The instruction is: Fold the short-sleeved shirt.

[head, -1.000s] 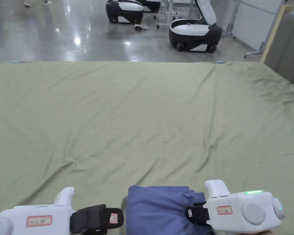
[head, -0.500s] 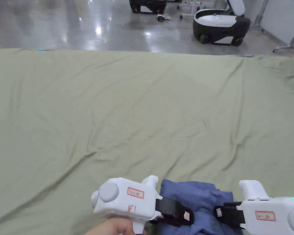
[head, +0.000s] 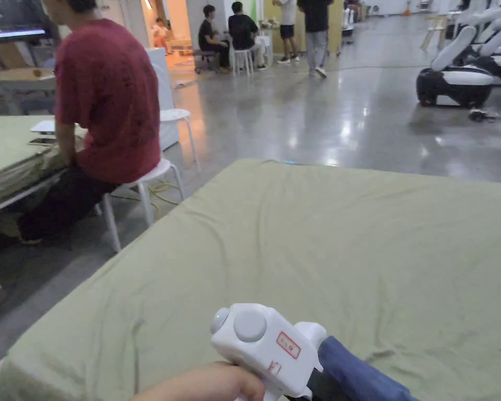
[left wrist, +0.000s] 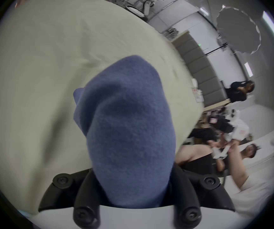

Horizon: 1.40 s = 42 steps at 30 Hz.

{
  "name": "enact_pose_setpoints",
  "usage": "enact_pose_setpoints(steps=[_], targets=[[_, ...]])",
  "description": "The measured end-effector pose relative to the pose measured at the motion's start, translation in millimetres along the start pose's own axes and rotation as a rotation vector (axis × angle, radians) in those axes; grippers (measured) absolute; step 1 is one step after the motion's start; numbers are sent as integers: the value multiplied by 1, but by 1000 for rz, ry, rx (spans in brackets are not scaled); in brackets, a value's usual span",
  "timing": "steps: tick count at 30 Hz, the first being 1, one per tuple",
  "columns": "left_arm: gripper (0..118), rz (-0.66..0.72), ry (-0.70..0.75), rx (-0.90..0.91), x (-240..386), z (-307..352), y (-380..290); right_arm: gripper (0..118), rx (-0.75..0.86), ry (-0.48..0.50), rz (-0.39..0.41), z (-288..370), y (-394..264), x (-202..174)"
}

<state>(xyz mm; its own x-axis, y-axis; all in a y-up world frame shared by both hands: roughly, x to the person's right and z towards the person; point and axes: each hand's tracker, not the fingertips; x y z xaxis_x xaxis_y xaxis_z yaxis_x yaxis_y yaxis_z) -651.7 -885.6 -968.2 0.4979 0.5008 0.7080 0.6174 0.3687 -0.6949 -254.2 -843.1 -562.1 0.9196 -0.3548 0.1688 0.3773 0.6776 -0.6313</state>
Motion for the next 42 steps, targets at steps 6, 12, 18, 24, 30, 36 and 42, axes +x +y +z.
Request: enact_pose_setpoints(steps=[6,12,18,24,30,36,42], targets=[[20,63,467,-96,-119,79,-9,0,-9,53,66,-17,-1,-47],[19,165,633,-112,-175,110,-14,0,-57,41,154,-32,7,-88],[25,168,655,-109,-173,109,-13,0,-58,12,149,-39,18,-92],[112,100,791,-12,-118,135,-14,0,-65,18,152,-46,32,-85],[108,73,821,483,-16,161,-42,0,-68,52,194,-57,37,-89],[0,-64,801,813,105,119,-52,0,7,47,167,-44,47,-60],[0,-107,572,910,192,78,-42,0,214,-53,129,-1,65,-46]])
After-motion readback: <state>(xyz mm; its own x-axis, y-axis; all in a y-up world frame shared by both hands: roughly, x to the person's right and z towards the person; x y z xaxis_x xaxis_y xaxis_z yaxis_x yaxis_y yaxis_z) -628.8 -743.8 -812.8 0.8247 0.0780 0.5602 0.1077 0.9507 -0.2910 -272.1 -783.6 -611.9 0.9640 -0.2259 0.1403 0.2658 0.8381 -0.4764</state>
